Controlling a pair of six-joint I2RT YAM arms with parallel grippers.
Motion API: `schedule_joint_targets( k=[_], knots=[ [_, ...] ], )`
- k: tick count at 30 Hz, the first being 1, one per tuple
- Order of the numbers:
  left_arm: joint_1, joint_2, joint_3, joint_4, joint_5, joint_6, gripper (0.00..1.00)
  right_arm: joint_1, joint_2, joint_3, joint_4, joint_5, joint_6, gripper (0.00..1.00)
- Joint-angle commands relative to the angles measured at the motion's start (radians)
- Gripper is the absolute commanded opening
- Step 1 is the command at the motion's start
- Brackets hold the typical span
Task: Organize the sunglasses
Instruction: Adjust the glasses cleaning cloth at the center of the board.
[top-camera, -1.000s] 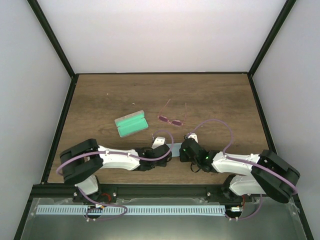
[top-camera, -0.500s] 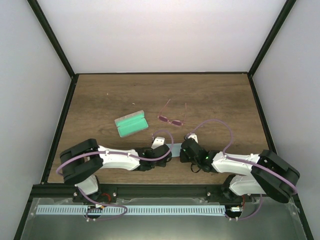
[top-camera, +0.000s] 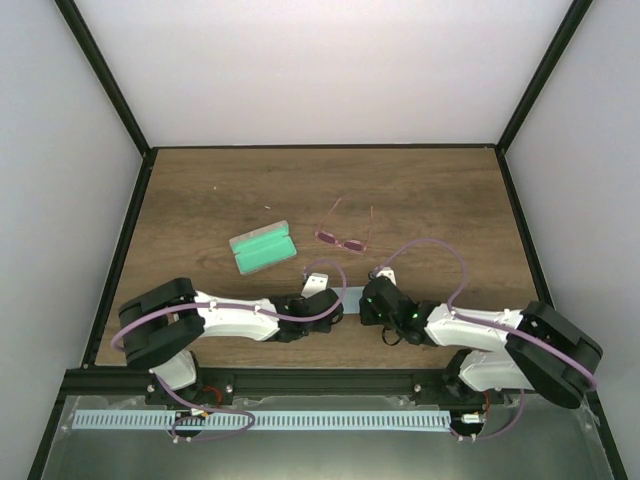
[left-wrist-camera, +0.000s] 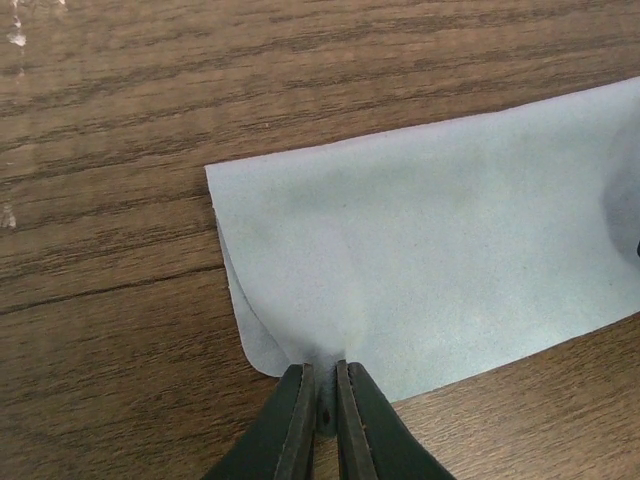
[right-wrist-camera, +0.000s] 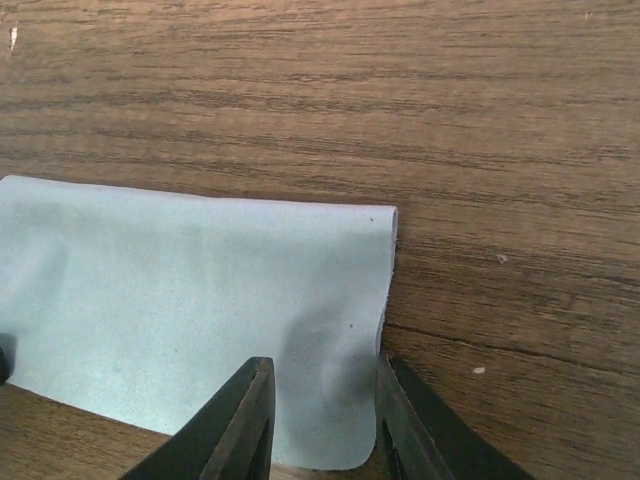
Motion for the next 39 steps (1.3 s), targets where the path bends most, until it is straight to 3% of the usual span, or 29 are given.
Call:
schedule_joint_targets(
  k=[1, 18, 25, 39],
  knots=[
    [-0.006, -0.015, 0.005, -0.007, -0.019, -0.004, 0.09, 0.008, -0.027, 0.003, -0.017, -0.004, 0.007, 0.29],
    [-0.006, -0.018, 0.002, 0.005, -0.013, -0.001, 0.09, 0.018, 0.014, 0.003, -0.046, 0.017, 0.037, 0.27],
    [-0.006, -0.021, 0.001, 0.001, -0.017, -0.001, 0.09, 0.021, 0.037, 0.009, -0.040, 0.010, 0.036, 0.11],
    [-0.006, -0.031, 0.024, -0.017, -0.071, 0.004, 0.08, 0.022, -0.024, 0.030, -0.062, 0.035, 0.016, 0.01]
  ],
)
